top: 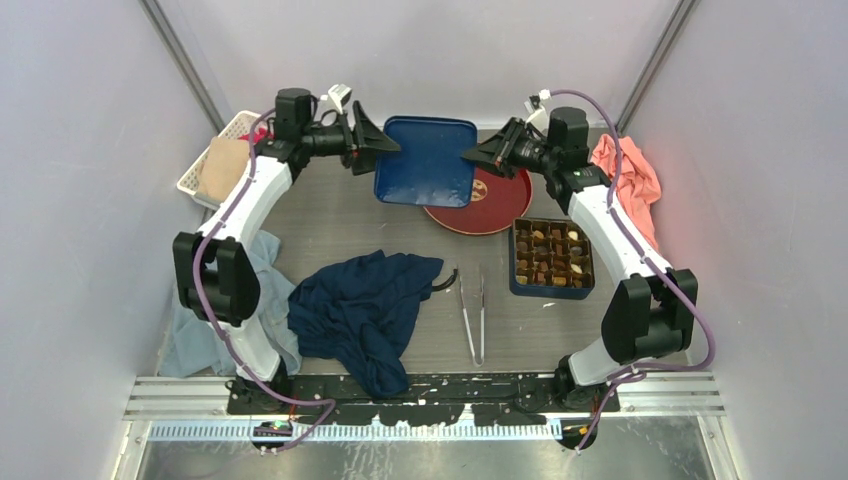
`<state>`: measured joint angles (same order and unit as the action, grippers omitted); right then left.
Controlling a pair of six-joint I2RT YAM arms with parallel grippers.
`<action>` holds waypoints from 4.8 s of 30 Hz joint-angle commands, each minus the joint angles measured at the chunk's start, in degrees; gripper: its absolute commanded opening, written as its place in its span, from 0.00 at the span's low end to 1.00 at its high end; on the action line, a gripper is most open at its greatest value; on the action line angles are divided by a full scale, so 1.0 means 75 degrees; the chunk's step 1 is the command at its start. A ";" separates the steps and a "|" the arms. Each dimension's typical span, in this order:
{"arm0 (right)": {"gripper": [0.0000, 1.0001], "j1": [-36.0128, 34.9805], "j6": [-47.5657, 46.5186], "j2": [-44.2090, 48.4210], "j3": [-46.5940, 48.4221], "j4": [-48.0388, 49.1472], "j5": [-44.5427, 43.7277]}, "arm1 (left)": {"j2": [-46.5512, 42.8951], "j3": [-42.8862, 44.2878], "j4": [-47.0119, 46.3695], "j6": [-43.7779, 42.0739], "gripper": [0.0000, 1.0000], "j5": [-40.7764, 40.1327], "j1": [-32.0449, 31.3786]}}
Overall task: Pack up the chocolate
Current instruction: Pick up the box lid from the center of the board, then close the box lid on the packing box.
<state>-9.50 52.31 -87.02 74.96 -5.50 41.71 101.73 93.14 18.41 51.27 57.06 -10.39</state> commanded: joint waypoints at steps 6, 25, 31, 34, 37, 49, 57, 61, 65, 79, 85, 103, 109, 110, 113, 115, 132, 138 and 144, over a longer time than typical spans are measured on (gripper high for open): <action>0.02 0.0125 0.0349 0.0088 0.0196 0.0189 0.0493 | 0.0453 -0.0118 -0.2852 0.1964 0.42 0.0806 -0.0606; 0.39 0.0244 0.4144 -0.0882 -0.0541 0.4865 0.1616 | 0.1265 -0.0039 -0.5835 0.4366 0.00 0.0827 -0.0659; 0.03 0.0261 0.3898 -0.0834 -0.0298 0.4337 0.1480 | 0.1476 0.0172 -0.5854 0.4332 0.14 0.0797 -0.0729; 0.01 0.0349 0.1567 -0.0366 0.0557 0.0380 0.0642 | 0.1456 0.0182 -0.5534 0.4001 0.37 0.0718 -0.0724; 0.01 0.0568 -0.0896 0.0067 0.1617 -0.3475 -0.1342 | 0.1282 0.0419 -0.3654 0.2593 0.54 0.0417 -0.0713; 0.01 0.1161 -0.3870 0.0901 0.3796 -0.9657 -0.8039 | 0.1143 0.0564 -0.0288 0.0399 0.68 -0.0670 -0.0364; 0.01 0.1161 -0.4387 0.0652 0.4541 -1.0615 -0.9368 | 0.1338 0.0931 0.1013 -0.0764 0.67 -0.1072 -0.0731; 0.01 0.0766 -0.4329 0.0217 0.4668 -1.0927 -1.0150 | 0.1385 0.1036 0.1200 -0.0943 0.67 -0.1154 -0.0894; 0.01 0.0410 -0.4777 -0.0358 0.4807 -1.1119 -1.1489 | 0.1431 0.1257 0.1798 -0.1390 0.66 -0.1397 -0.0997; 0.01 -0.0826 -0.4765 -0.2390 0.4845 -1.1063 -1.2519 | 0.1371 0.1153 0.2365 -0.2052 0.66 -0.1695 -0.1005; 0.01 -0.0992 -0.4506 -0.2633 0.4520 -1.1213 -1.2669 | 0.1377 0.1172 0.2770 -0.2488 0.66 -0.1924 -0.0966; 0.01 -0.1390 -0.4148 -0.3493 0.3598 -1.0701 -1.3080 | 0.1229 0.1014 0.3797 -0.3390 0.65 -0.2693 -0.0445; 0.01 -0.1692 -0.3906 -0.3914 0.3236 -1.0437 -1.3084 | 0.1224 0.0976 0.3831 -0.3424 0.65 -0.2658 -0.0294; 0.01 -0.1726 -0.3874 -0.3922 0.3202 -1.0381 -1.3059 | 0.1225 0.0977 0.3835 -0.3425 0.65 -0.2637 -0.0280; 0.01 -0.1770 -0.3839 -0.3935 0.3182 -1.0274 -1.2934 | 0.1225 0.0985 0.3846 -0.3446 0.65 -0.2606 -0.0249; 0.01 -0.1801 -0.3818 -0.3962 0.3195 -1.0232 -1.2840 | 0.1231 0.0996 0.3849 -0.3459 0.65 -0.2598 -0.0235; 0.01 -0.2432 -0.3688 -0.4663 0.3424 -1.0051 -1.2021 | 0.1230 0.0940 0.3902 -0.3542 0.64 -0.2559 -0.0080; 0.07 -0.2650 -0.3586 -0.4824 0.3273 -1.0006 -1.1739 | 0.1259 0.0984 0.3905 -0.3542 0.64 -0.2548 -0.0067; 0.28 -0.2798 -0.3449 -0.4839 0.3009 -0.9900 -1.1475 | 0.1300 0.1021 0.3894 -0.3555 0.64 -0.2536 -0.0067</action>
<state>-29.23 23.03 -123.04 98.39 -83.40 -53.01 113.03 100.16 47.48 25.82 37.10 -11.14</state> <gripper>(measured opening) 0.229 0.645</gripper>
